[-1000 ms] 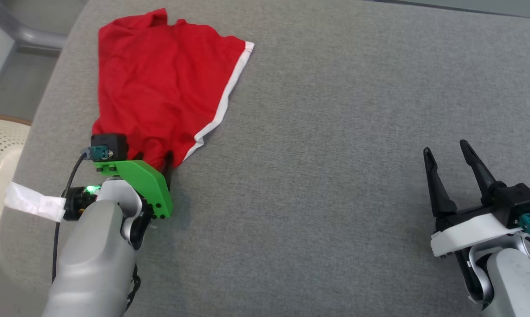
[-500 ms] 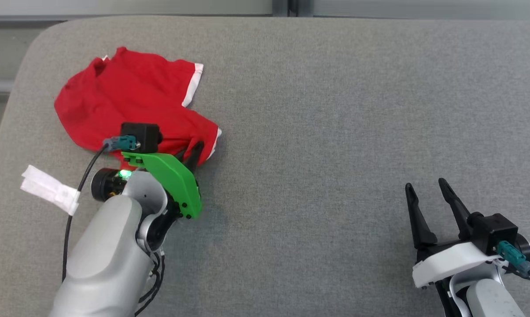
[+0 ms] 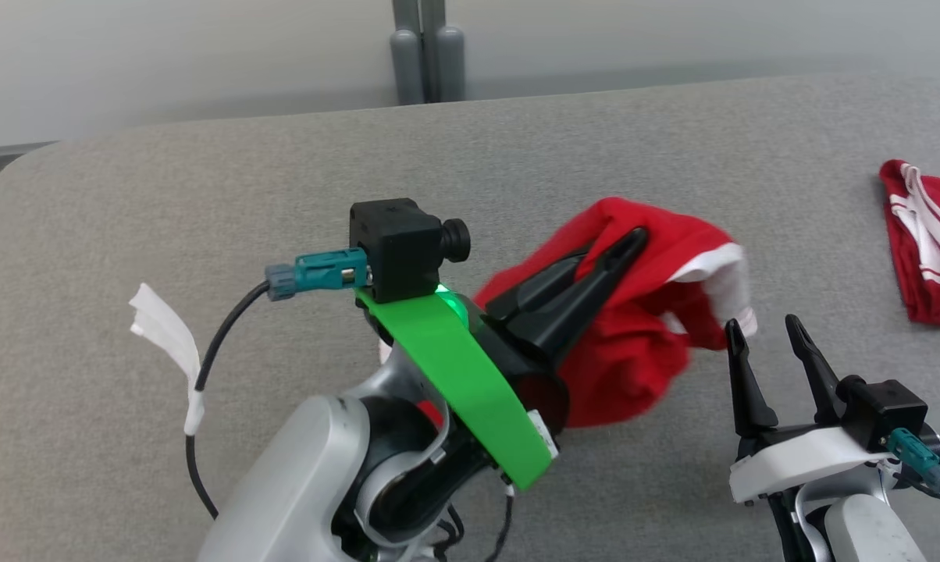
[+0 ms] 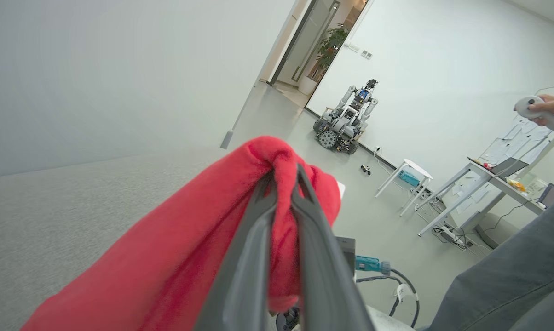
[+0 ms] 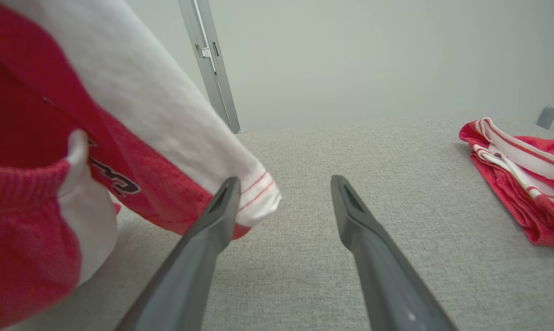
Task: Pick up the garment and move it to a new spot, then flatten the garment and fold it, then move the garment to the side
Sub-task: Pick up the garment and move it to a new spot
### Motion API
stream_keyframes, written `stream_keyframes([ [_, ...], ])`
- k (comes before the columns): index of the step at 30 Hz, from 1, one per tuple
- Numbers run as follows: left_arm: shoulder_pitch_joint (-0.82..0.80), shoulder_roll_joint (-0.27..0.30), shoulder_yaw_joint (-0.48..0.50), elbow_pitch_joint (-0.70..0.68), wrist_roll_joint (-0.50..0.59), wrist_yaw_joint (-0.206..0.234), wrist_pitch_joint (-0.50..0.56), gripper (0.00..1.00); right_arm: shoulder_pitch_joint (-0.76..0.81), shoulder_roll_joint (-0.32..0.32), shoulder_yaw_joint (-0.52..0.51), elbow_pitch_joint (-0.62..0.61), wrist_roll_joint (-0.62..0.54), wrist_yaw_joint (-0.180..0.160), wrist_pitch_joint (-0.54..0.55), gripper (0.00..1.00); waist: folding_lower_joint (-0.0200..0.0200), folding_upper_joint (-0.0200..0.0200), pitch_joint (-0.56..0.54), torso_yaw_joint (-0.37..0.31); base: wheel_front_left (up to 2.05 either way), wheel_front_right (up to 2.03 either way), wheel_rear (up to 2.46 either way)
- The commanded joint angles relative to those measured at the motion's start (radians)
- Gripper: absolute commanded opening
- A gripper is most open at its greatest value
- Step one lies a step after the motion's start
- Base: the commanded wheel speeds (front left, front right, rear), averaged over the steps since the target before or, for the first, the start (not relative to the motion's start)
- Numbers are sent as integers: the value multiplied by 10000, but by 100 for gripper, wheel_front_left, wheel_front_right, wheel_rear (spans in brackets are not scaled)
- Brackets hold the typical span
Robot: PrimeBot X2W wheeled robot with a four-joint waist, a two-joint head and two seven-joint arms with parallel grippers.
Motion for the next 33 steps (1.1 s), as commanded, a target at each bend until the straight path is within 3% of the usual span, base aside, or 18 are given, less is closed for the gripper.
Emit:
stream_keyframes([
  [1, -6, -28, -126, -352, -458, 277, -213, 0, -107, 43, -35, -42, 81, -7, -26, 100, -1, -1, -74, -786, 0, 0, 0],
  [4, -263, -64, -619, -1048, -1982, 1085, -1132, 0, -113, 108, -90, -44, 116, -7, -26, 100, -1, -1, 46, -1142, 0, 0, 0],
  [7, -575, -57, -816, -837, -2811, 1821, -2144, 0, -107, 163, -162, -32, 118, -7, -26, 100, -1, -1, 181, -1413, 0, 0, 0],
  [10, -802, -44, -495, 313, -3284, 2439, -3202, 0, -77, 219, -249, -55, 133, -7, -26, 100, -1, -1, 321, -1603, 0, 0, 0],
  [13, -724, -44, 116, 2050, -3447, 2740, -3924, 0, -70, 249, -288, -61, 142, -5, -26, 100, -1, -1, 479, -1692, 0, 0, 0],
  [20, -608, 684, 1254, 6404, -3637, 2496, -4529, 0, -200, 285, -294, -22, 107, -5, -26, 100, -1, -1, 826, -1663, 0, 0, 0],
  [25, -814, 835, 1690, 8526, -3767, 2094, -4897, 2, -227, 283, -338, 44, 60, -5, -26, 100, -1, -1, 947, -1445, 0, 0, 0],
  [26, -850, 784, 1752, 8891, -3834, 1921, -4969, 20, -218, 284, -324, 77, 28, -5, -26, 100, -1, -1, 943, -1398, 0, 0, 0],
  [27, -893, 728, 1788, 9118, -3873, 1752, -5038, 44, -216, 285, -315, 99, 18, -5, -26, 100, -1, -1, 932, -1355, 0, 0, 0],
  [28, -924, 653, 1804, 9338, -3947, 1552, -5072, 100, -215, 283, -303, 119, -1, -5, -26, 100, -1, -1, 907, -1304, 0, 0, 0],
  [33, -900, 603, 1425, 9907, -3391, 726, -5734, 100, -119, 274, -253, 156, -46, -5, -26, 100, -1, -1, 608, -1079, 0, 0, 0],
])
